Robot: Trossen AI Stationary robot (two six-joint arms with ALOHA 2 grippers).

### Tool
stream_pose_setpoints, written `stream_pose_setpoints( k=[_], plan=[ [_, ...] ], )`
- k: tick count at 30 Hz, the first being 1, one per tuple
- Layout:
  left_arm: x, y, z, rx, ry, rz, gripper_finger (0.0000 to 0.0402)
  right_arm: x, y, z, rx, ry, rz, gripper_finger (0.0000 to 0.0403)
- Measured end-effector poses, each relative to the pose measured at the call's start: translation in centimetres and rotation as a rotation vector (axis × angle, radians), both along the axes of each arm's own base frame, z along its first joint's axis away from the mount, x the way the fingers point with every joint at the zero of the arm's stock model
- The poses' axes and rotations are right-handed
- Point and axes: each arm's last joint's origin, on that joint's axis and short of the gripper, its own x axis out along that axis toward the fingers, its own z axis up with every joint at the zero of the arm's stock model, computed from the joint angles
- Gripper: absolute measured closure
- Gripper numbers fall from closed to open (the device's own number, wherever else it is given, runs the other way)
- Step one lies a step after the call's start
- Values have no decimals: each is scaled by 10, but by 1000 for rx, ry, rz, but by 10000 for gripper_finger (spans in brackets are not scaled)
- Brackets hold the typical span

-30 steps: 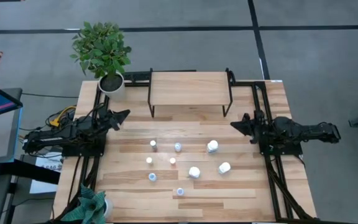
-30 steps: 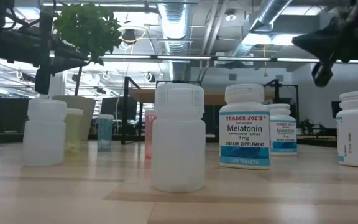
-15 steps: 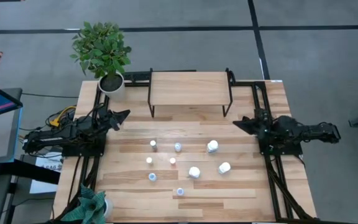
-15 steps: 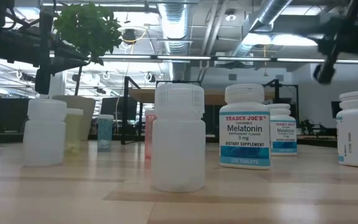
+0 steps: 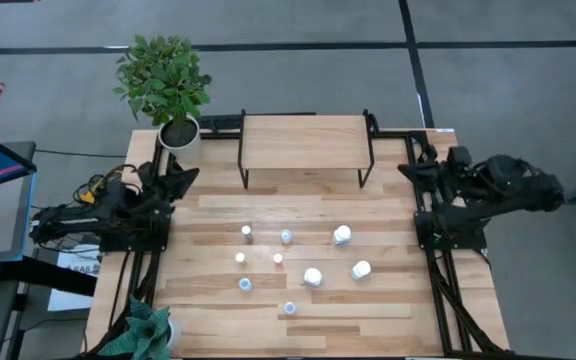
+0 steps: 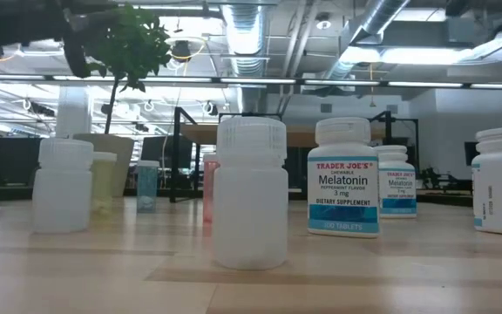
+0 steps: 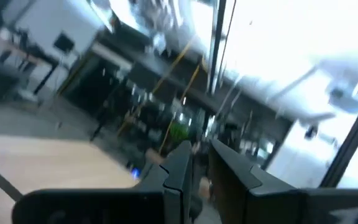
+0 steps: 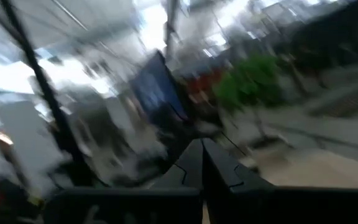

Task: Pick and place medicine bottles onto shelf by color
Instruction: Put the top right white, blue pill bottle on the shelf

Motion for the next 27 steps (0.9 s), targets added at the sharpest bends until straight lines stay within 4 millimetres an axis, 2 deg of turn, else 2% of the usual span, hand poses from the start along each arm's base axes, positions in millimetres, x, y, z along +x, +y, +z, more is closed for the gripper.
stream_pose_setpoints(
  k=[5,8,11,20,24,27],
  plan=[
    [23,1,23,5,150,-44,359,11,1,33,48,275,-32,384],
    [40,3,42,9,212,-41,359,15,1,43,75,433,-39,384],
    [56,3,59,69,308,-70,359,22,3,45,55,562,-47,385],
    [97,2,100,260,667,-260,359,51,11,38,35,765,52,385],
    [110,3,108,326,802,-277,359,63,13,37,36,922,34,383],
    [117,3,111,350,839,-283,359,73,15,39,121,1040,34,376]
  ],
)
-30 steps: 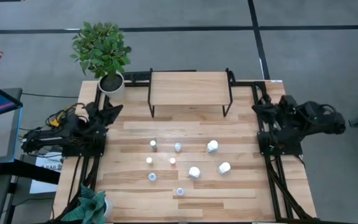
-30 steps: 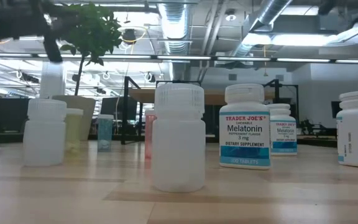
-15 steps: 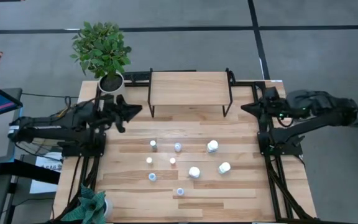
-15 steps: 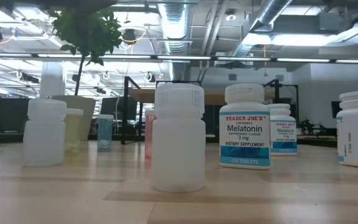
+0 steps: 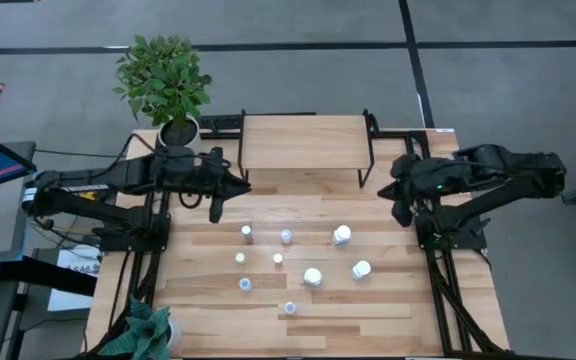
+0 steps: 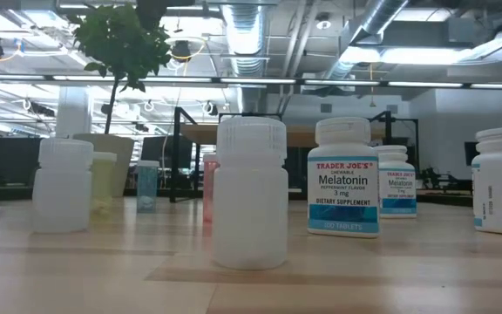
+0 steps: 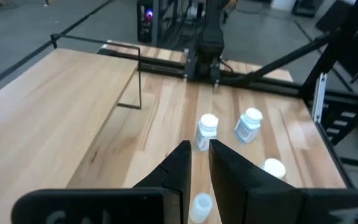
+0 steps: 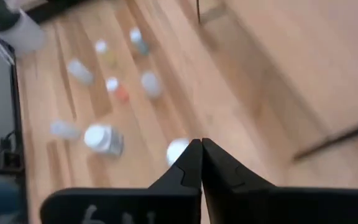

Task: Pick and place medicine bottles onto shelf by color
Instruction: Put the top right white, blue pill bottle on the shelf

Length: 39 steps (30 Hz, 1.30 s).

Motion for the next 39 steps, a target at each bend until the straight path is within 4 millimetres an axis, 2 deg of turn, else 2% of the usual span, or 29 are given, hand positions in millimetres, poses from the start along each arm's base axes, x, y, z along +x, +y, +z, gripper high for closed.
stream_pose_setpoints(
  k=[4,8,13,17,23,33,37,39],
  plan=[
    [6,1,-2,0,22,-1,359,14,8,1,184,118,43,345],
    [9,1,-4,2,33,17,359,32,15,-5,271,188,146,283],
    [12,2,-6,5,41,19,359,58,19,-23,208,289,226,192],
    [12,2,-7,-3,48,23,359,80,22,-39,134,361,326,151],
    [12,2,-7,-11,43,27,359,105,26,-64,66,474,429,144],
    [12,2,-8,-13,60,28,359,141,24,-105,-38,618,493,143],
    [12,2,-8,-19,59,30,359,142,16,-110,-59,628,526,143],
    [12,2,-8,-21,59,31,359,133,11,-110,-55,625,511,143]
  ],
)
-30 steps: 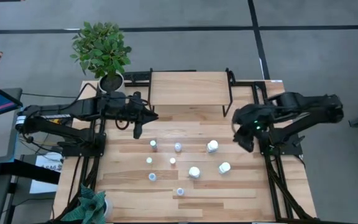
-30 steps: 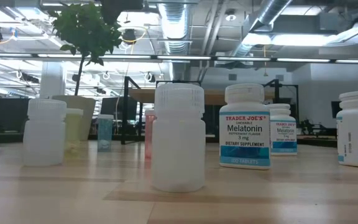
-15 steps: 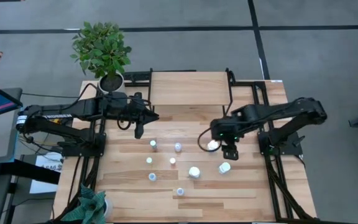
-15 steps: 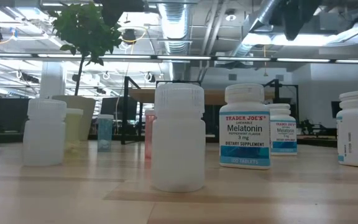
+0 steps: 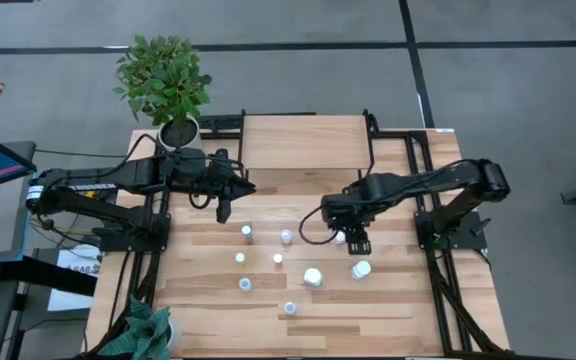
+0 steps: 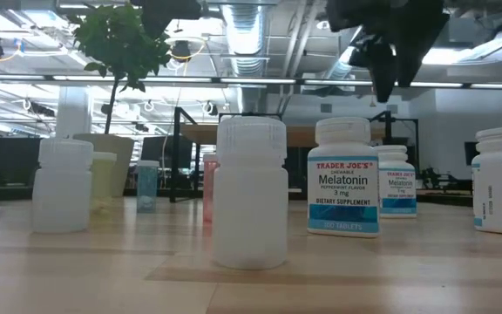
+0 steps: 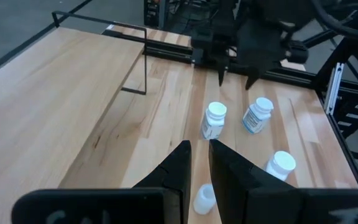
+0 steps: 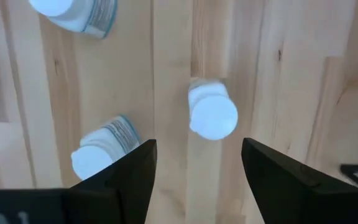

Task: Pick and place medicine bottles onto shelf by color
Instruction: Put the top right white, blue pill bottle on the shelf

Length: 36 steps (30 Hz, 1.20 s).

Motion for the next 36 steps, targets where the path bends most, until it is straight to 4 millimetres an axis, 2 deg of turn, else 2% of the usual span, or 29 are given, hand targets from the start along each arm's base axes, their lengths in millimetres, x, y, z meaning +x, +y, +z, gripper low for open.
stream_pose_setpoints(
  k=[5,11,23,36],
  plan=[
    [0,0,0,1,6,6,359,-25,-12,2,25,-107,-125,143],
    [-1,2,0,28,9,68,359,-29,-10,-12,34,-186,-115,143],
    [-1,2,-1,33,20,80,359,2,-8,-56,2,-76,-26,143],
    [-1,2,-2,43,22,75,359,15,-6,-86,-34,21,-21,143]
  ],
)
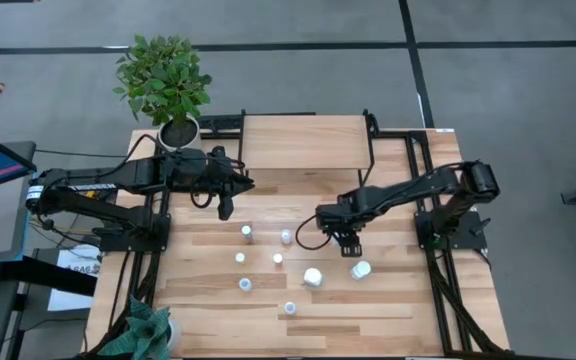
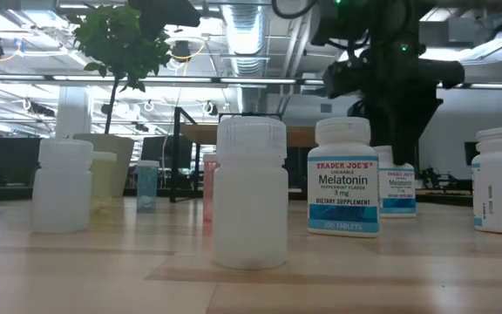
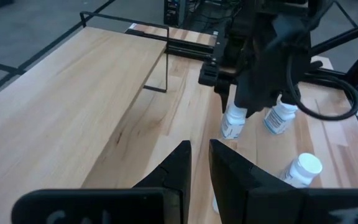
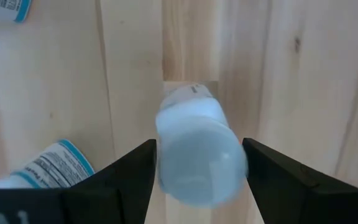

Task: Pick and place medicine bottles onto shelf by color
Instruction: Put the top right white, blue pill bottle on the shelf

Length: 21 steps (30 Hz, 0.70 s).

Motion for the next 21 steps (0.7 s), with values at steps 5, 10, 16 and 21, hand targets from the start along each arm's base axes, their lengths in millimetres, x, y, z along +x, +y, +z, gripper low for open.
stream_pose_setpoints(
  k=[5,10,16,21],
  plan=[
    [0,0,0,1,1,-1,359,4,0,-8,-1,19,-1,144],
    [0,0,0,1,4,-1,359,5,0,-10,-1,23,-4,184],
    [0,0,0,1,4,0,359,3,1,7,28,51,-31,238],
    [0,0,0,8,5,15,359,-1,-4,60,42,-2,39,238]
  ],
)
